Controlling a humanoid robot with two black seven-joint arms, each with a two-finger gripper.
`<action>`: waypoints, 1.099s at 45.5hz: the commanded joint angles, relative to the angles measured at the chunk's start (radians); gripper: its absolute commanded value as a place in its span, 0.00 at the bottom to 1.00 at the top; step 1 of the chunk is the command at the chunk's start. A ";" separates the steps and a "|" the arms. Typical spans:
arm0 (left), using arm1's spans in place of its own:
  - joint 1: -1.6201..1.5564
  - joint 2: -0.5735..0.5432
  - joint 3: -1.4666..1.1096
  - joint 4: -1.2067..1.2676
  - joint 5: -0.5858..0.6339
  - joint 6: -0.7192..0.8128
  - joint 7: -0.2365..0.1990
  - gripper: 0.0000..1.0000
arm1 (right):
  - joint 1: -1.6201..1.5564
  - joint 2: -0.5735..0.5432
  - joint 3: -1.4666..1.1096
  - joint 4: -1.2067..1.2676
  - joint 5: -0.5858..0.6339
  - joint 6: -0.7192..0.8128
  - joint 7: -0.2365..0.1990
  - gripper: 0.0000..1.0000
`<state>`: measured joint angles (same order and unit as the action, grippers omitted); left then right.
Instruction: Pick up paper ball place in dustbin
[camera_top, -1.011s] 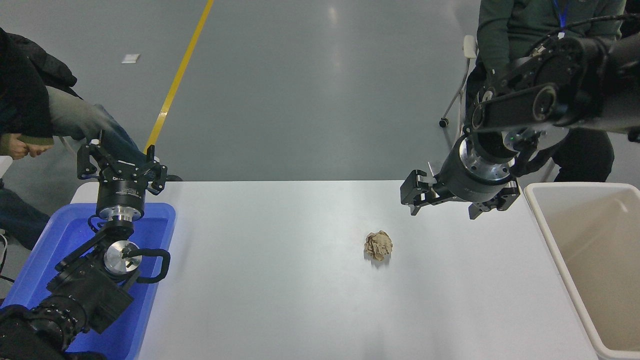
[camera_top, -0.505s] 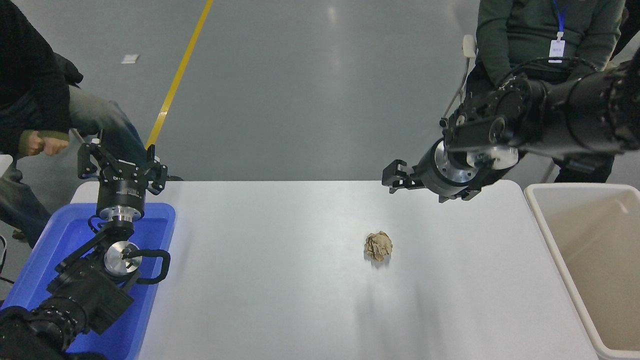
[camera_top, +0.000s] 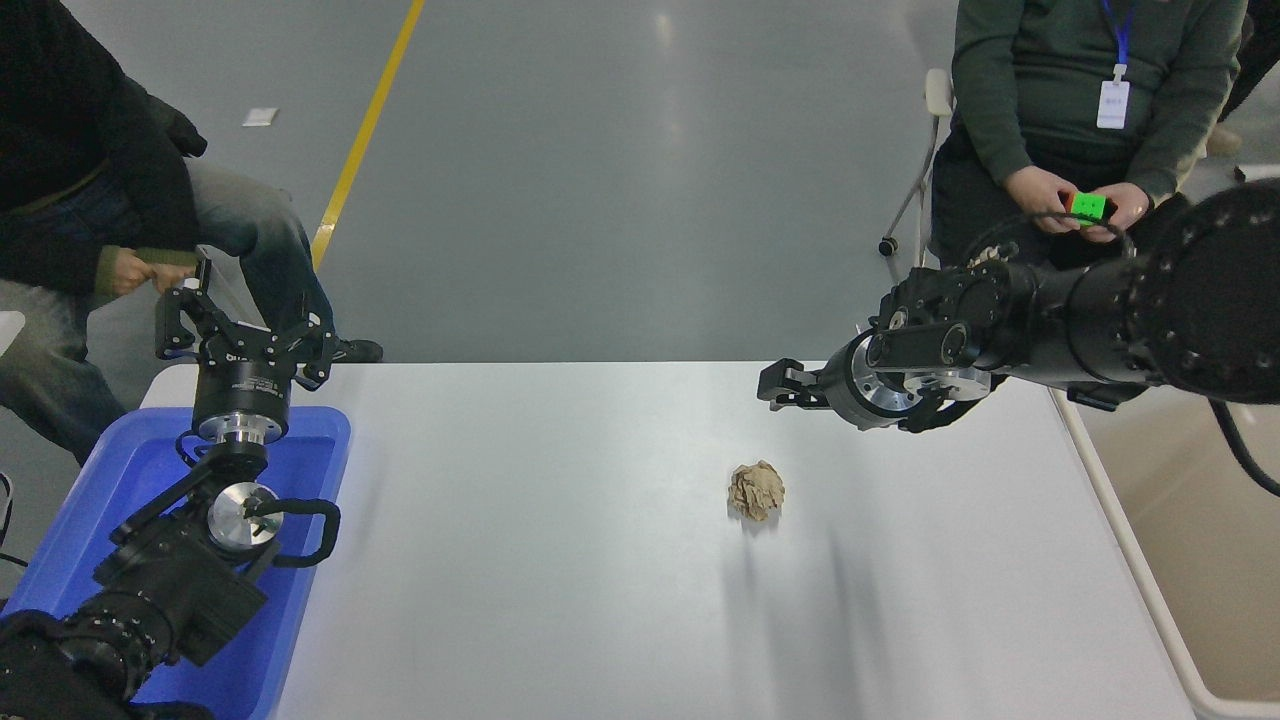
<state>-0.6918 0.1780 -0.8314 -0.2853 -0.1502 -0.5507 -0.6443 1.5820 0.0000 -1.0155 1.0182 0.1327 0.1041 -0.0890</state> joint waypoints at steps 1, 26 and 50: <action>0.000 0.000 0.000 0.000 0.000 0.000 0.000 0.99 | -0.108 0.000 0.109 -0.049 -0.074 -0.063 0.021 1.00; 0.000 0.000 0.000 0.000 0.000 0.000 0.000 0.99 | -0.346 0.000 0.250 -0.190 -0.355 -0.116 0.066 1.00; 0.000 0.000 0.000 0.000 0.000 0.000 0.000 0.99 | -0.448 0.000 0.325 -0.351 -0.602 -0.132 0.068 1.00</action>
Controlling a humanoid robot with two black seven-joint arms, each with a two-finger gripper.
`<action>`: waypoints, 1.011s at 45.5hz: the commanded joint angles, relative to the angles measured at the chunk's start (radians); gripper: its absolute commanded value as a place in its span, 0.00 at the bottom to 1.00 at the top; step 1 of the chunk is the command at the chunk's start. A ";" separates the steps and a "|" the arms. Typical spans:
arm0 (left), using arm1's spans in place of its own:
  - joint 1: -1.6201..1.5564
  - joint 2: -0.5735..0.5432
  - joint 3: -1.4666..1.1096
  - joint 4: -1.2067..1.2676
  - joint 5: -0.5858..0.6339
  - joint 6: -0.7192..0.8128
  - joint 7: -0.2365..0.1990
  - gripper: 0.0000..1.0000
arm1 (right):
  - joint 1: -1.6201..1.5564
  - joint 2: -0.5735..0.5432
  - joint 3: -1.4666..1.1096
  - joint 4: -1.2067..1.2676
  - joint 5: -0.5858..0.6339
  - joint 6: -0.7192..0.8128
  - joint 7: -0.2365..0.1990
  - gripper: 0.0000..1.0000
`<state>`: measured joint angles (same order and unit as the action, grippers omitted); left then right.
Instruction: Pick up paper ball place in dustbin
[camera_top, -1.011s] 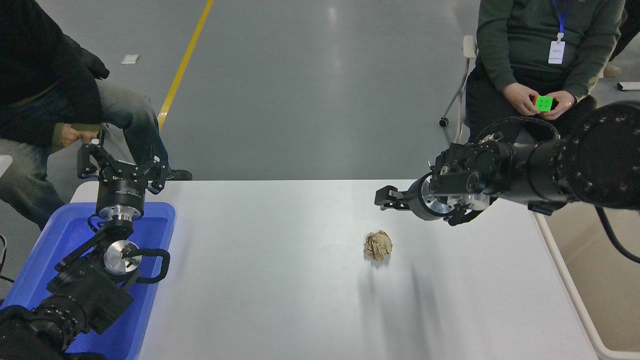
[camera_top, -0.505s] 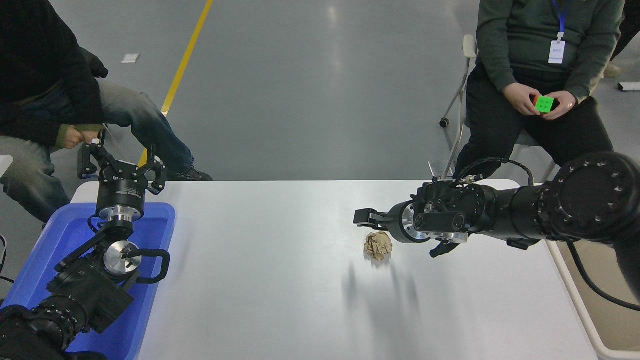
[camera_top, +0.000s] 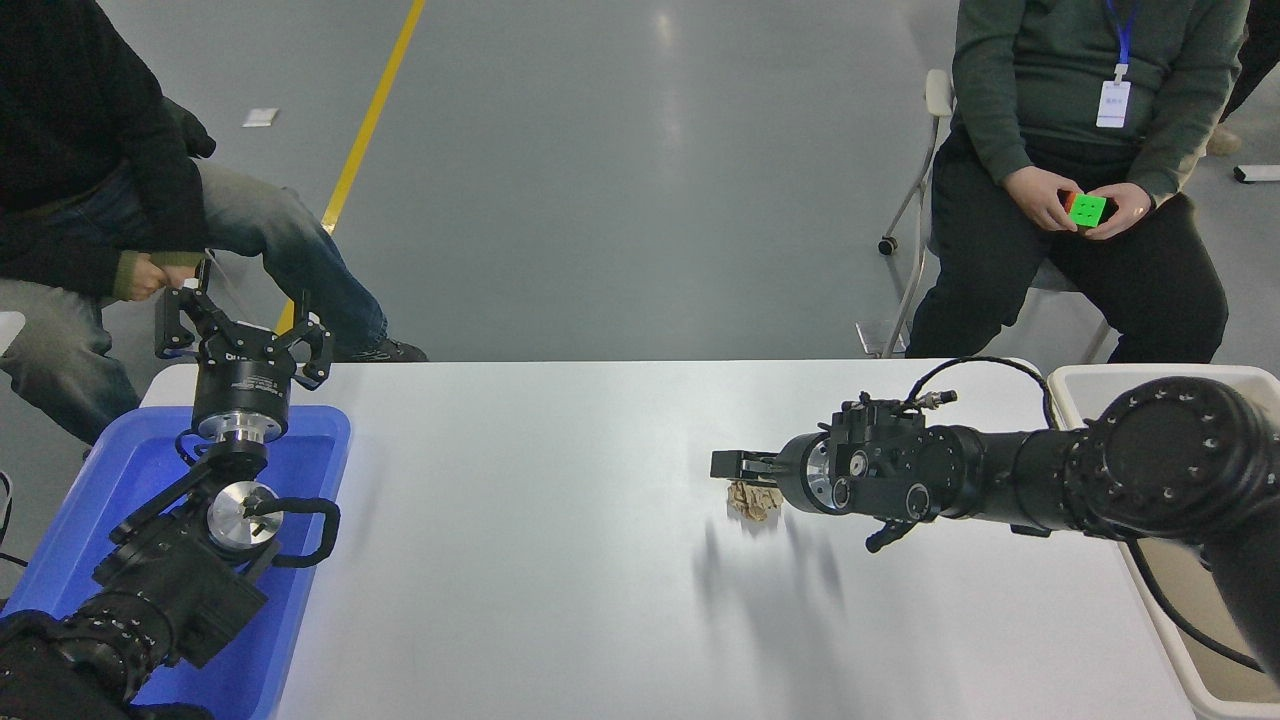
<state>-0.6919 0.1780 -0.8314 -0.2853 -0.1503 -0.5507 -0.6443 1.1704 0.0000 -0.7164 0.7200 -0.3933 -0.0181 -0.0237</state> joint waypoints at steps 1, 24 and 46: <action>0.000 0.000 0.000 0.000 0.000 0.000 0.000 0.99 | -0.040 0.000 0.026 -0.059 -0.087 -0.010 0.001 1.00; 0.000 0.000 0.000 0.000 0.000 0.000 0.000 0.99 | -0.084 0.000 0.069 -0.071 -0.116 -0.049 0.002 1.00; 0.000 0.000 0.000 0.000 0.000 0.000 0.000 0.99 | -0.147 0.000 0.077 -0.097 -0.176 -0.060 0.008 1.00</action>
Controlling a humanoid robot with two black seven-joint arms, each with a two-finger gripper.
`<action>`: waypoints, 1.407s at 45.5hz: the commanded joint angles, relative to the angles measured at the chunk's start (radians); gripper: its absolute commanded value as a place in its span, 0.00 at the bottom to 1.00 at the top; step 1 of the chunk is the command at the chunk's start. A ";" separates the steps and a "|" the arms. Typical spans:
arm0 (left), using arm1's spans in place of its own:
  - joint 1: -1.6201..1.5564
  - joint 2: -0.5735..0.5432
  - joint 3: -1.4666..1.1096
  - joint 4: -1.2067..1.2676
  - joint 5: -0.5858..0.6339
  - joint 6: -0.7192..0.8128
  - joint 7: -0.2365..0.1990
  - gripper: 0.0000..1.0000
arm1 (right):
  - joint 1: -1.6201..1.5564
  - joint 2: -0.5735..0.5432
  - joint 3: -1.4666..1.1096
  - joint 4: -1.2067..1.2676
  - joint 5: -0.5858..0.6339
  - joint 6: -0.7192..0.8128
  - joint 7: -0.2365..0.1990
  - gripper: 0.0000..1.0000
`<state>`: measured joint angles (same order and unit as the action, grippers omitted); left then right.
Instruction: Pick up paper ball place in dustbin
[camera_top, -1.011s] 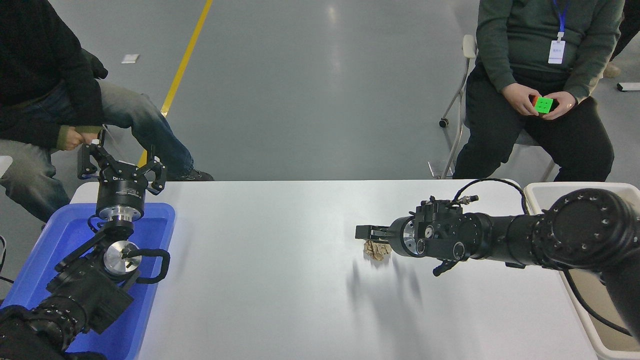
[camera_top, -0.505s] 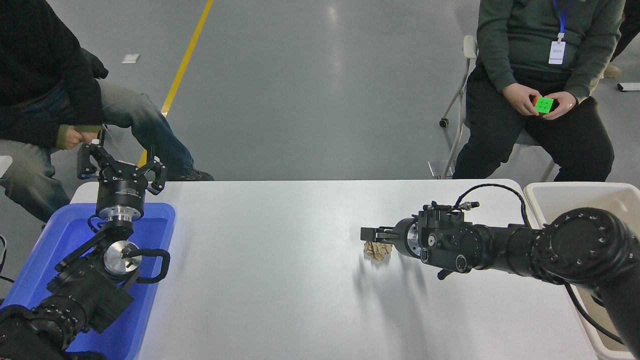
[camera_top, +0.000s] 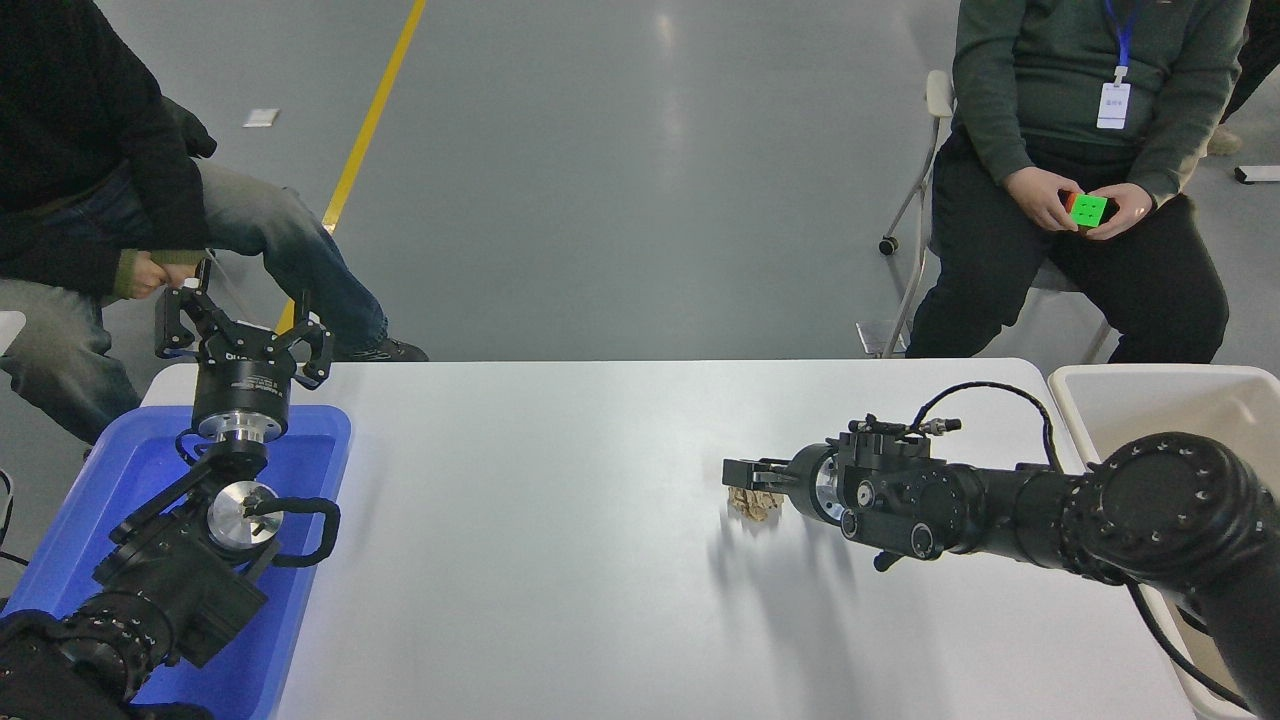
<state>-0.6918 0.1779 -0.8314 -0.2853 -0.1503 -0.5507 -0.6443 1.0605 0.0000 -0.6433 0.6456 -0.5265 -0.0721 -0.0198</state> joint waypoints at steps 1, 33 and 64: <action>0.000 0.000 0.000 0.000 0.000 0.000 0.000 0.99 | -0.040 0.000 0.002 -0.024 -0.049 -0.006 0.006 1.00; 0.000 0.000 0.000 0.000 -0.002 0.000 0.000 0.99 | -0.051 0.000 0.056 -0.035 -0.102 -0.029 0.017 0.96; 0.000 0.000 0.000 0.000 0.000 0.000 0.000 0.99 | -0.060 0.000 0.082 -0.029 -0.164 -0.021 0.038 0.82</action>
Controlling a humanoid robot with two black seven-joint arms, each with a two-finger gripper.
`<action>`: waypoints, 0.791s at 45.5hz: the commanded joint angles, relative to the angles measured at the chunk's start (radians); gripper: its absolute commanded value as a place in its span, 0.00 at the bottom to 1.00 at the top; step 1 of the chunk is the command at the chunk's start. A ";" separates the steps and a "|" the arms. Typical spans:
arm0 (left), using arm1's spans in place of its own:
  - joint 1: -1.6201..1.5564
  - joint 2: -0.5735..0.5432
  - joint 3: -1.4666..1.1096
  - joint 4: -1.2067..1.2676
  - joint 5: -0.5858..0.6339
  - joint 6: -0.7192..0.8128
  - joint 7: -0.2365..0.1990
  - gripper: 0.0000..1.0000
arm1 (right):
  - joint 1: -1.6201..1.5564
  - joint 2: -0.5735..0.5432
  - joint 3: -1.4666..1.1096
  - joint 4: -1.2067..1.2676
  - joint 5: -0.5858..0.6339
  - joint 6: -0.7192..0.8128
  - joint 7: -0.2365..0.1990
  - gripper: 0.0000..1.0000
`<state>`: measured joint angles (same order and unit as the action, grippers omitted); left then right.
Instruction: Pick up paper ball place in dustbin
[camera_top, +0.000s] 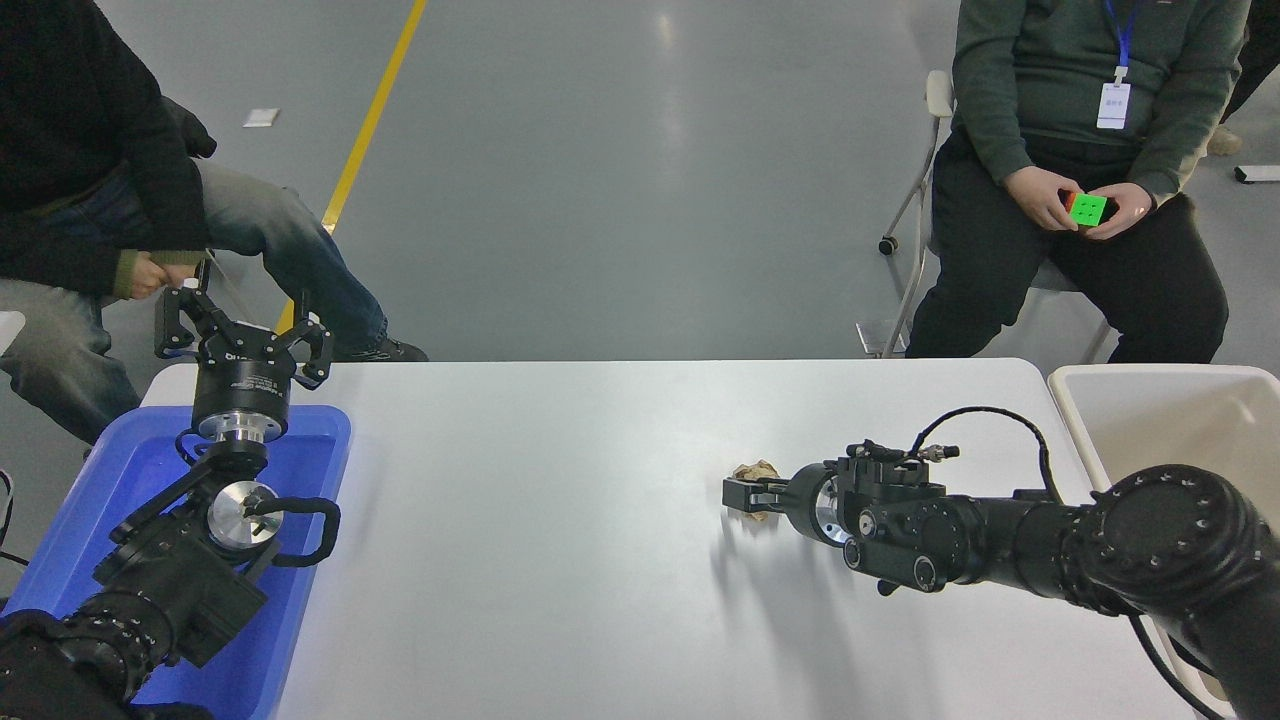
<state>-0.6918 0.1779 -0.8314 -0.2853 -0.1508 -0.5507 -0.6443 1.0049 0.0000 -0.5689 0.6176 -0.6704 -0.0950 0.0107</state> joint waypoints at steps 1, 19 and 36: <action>0.000 0.000 0.000 0.000 0.000 0.000 0.000 0.99 | -0.005 0.000 0.007 -0.001 -0.023 0.001 0.008 0.79; 0.000 0.000 0.000 0.000 -0.001 0.000 0.000 0.99 | -0.005 0.000 0.007 -0.032 -0.089 0.001 0.006 0.25; 0.000 0.000 0.002 0.000 0.000 0.000 0.000 0.99 | 0.033 0.000 0.024 0.063 -0.083 0.020 0.017 0.10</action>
<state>-0.6918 0.1779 -0.8314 -0.2853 -0.1504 -0.5507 -0.6443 1.0060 0.0000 -0.5576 0.6090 -0.7515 -0.0874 0.0204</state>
